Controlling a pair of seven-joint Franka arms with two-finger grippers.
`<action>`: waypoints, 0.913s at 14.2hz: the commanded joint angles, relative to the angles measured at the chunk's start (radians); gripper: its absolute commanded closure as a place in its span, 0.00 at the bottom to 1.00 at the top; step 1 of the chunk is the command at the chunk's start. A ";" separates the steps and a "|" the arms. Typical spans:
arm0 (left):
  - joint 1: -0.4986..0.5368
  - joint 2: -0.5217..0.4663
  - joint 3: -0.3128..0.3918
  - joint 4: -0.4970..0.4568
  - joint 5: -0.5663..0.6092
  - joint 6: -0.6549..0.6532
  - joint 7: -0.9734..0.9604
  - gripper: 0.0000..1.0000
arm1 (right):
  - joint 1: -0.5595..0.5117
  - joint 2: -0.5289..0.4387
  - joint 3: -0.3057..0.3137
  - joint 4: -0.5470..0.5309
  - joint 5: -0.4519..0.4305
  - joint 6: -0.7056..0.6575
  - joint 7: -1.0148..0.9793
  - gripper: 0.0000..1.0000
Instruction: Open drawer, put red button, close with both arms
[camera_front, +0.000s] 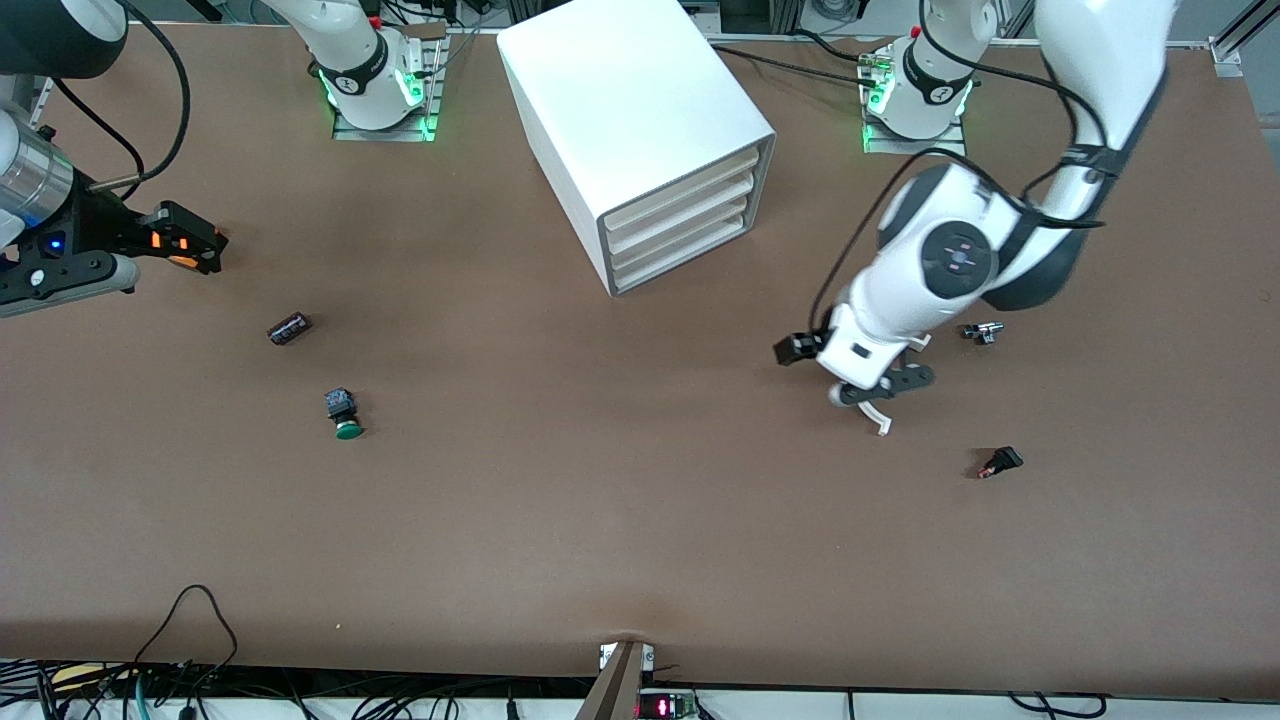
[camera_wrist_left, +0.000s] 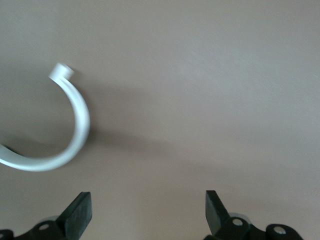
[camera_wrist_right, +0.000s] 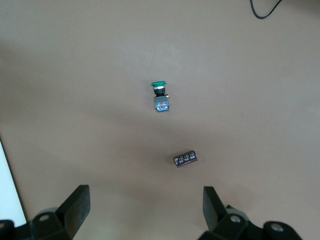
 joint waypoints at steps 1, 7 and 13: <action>-0.102 -0.119 0.183 -0.008 -0.066 -0.082 0.154 0.00 | -0.003 0.005 0.007 0.018 -0.006 -0.008 0.006 0.00; -0.122 -0.245 0.429 -0.017 -0.152 -0.193 0.522 0.00 | -0.003 0.003 0.007 0.018 -0.014 0.002 0.004 0.00; -0.121 -0.372 0.551 -0.019 -0.152 -0.299 0.697 0.00 | -0.006 0.005 0.006 0.016 -0.012 0.003 0.004 0.00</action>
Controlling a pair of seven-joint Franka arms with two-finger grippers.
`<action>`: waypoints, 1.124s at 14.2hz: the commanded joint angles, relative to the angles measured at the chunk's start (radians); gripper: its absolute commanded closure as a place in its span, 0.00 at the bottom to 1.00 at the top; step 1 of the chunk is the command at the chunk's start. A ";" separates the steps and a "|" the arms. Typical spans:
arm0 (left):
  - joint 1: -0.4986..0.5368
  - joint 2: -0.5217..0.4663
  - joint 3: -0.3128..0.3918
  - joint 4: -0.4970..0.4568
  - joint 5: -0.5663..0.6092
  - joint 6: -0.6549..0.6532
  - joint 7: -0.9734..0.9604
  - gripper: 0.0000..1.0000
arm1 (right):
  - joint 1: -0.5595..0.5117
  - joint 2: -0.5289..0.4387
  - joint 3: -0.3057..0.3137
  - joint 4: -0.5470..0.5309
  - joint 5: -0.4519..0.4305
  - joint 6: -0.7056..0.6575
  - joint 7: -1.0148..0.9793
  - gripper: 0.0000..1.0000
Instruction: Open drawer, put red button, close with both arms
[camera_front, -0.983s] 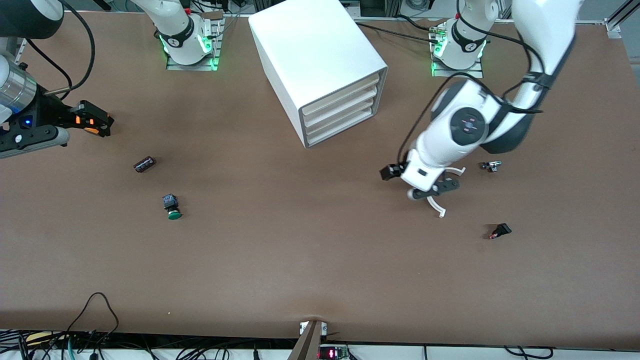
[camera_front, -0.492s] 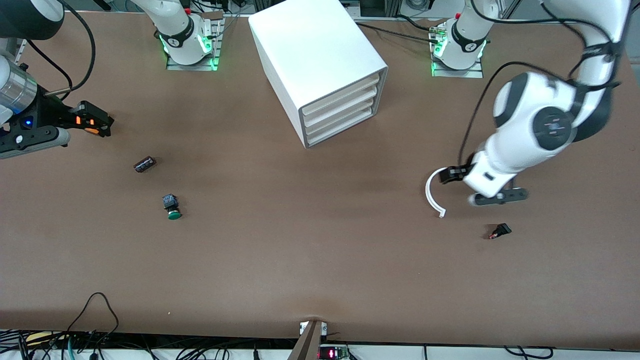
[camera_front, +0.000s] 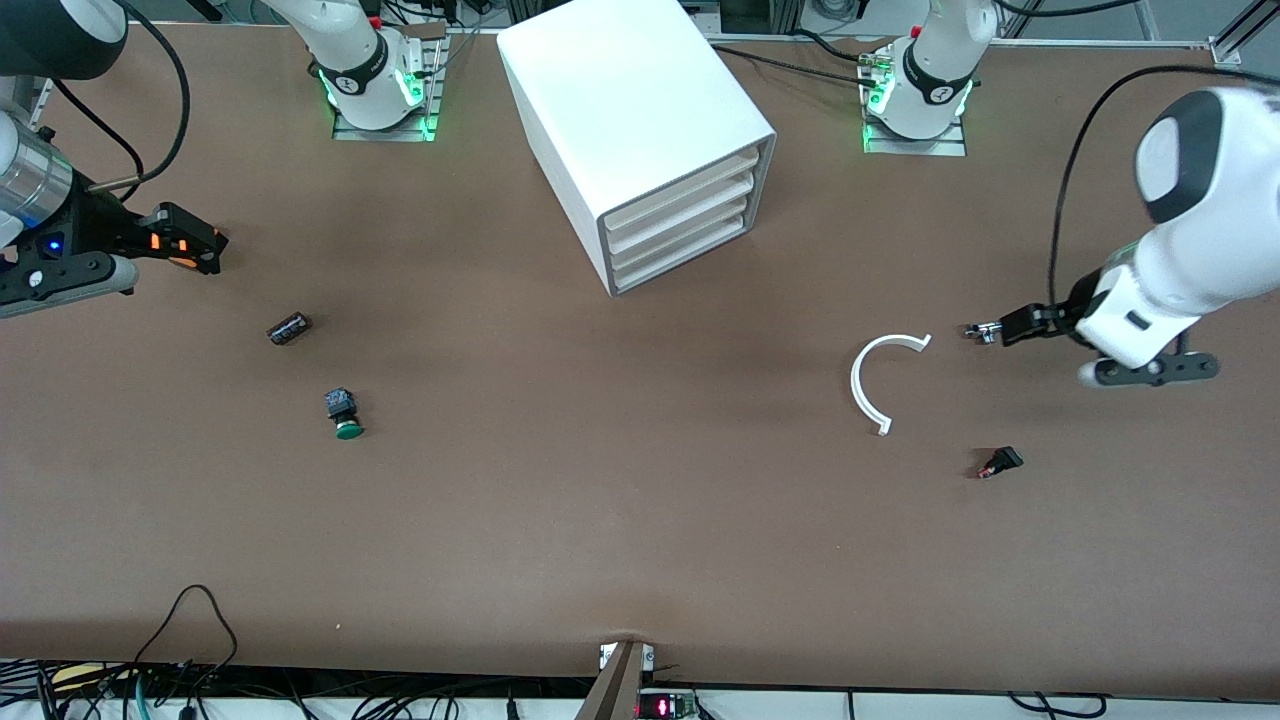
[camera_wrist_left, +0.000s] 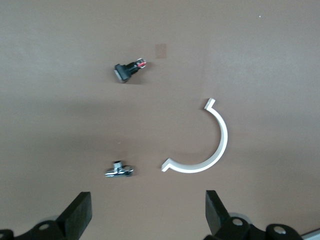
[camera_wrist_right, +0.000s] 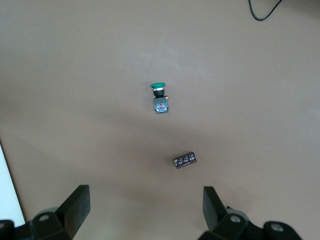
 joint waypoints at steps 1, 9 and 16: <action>-0.017 -0.091 0.066 -0.025 -0.022 -0.040 0.115 0.00 | -0.006 0.006 0.006 0.015 -0.010 -0.003 0.004 0.00; -0.017 -0.185 0.106 -0.013 -0.013 -0.125 0.153 0.00 | -0.006 0.006 0.006 0.015 -0.006 0.017 0.006 0.00; -0.032 -0.202 0.103 0.035 -0.005 -0.182 0.111 0.00 | -0.006 0.006 0.006 0.015 0.002 0.020 0.006 0.00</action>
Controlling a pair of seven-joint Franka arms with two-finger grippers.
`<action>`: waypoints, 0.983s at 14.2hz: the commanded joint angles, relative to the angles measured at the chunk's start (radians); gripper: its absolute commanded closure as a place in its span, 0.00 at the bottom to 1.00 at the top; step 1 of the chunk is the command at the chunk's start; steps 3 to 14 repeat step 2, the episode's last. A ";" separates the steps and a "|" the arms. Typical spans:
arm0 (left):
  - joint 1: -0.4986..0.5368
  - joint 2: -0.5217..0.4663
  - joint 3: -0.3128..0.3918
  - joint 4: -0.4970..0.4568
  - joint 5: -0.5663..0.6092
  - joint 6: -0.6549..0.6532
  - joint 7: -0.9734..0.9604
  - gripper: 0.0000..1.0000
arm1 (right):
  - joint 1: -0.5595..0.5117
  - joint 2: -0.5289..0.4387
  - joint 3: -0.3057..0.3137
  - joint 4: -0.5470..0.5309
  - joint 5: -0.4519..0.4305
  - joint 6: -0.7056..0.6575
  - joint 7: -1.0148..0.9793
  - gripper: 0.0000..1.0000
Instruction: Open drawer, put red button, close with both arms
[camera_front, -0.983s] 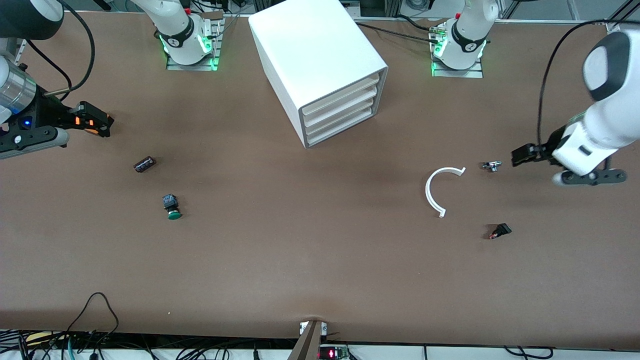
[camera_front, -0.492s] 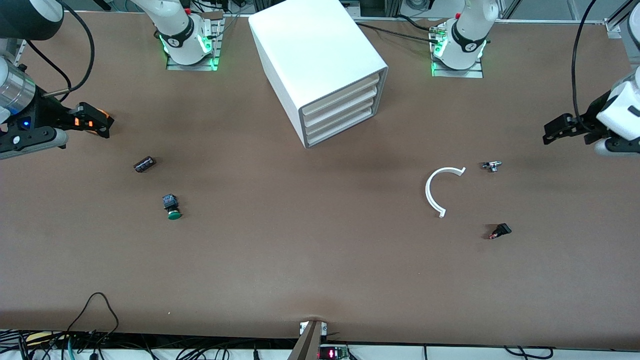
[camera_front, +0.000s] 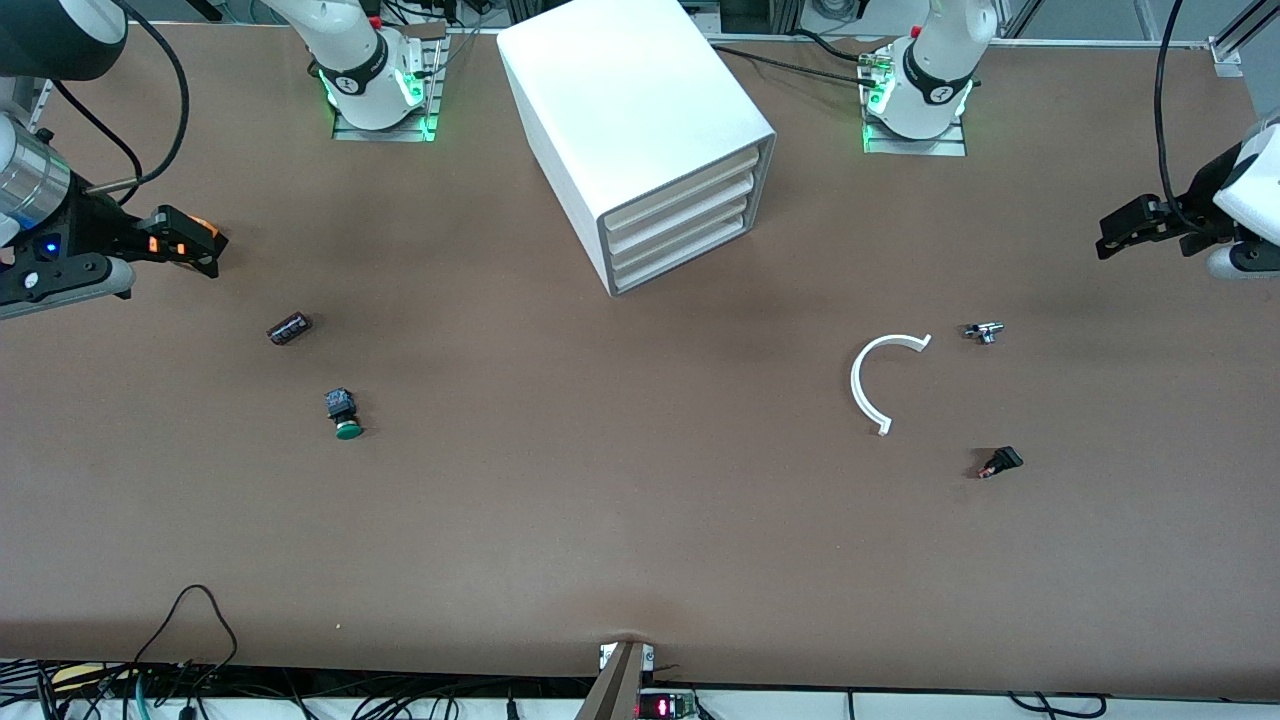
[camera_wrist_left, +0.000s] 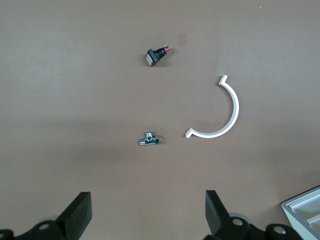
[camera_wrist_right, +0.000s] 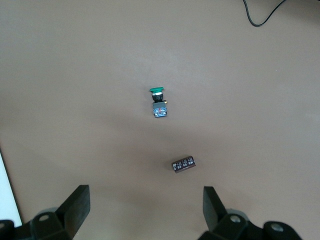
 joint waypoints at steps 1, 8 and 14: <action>-0.017 -0.001 0.004 0.045 -0.003 -0.006 -0.002 0.00 | -0.006 0.005 0.007 0.015 0.002 0.001 0.006 0.00; -0.018 -0.001 0.004 0.059 -0.003 -0.006 -0.001 0.00 | -0.006 0.005 0.005 0.015 0.002 0.001 0.006 0.00; -0.018 -0.001 0.004 0.059 -0.003 -0.006 -0.001 0.00 | -0.006 0.005 0.005 0.015 0.002 0.001 0.006 0.00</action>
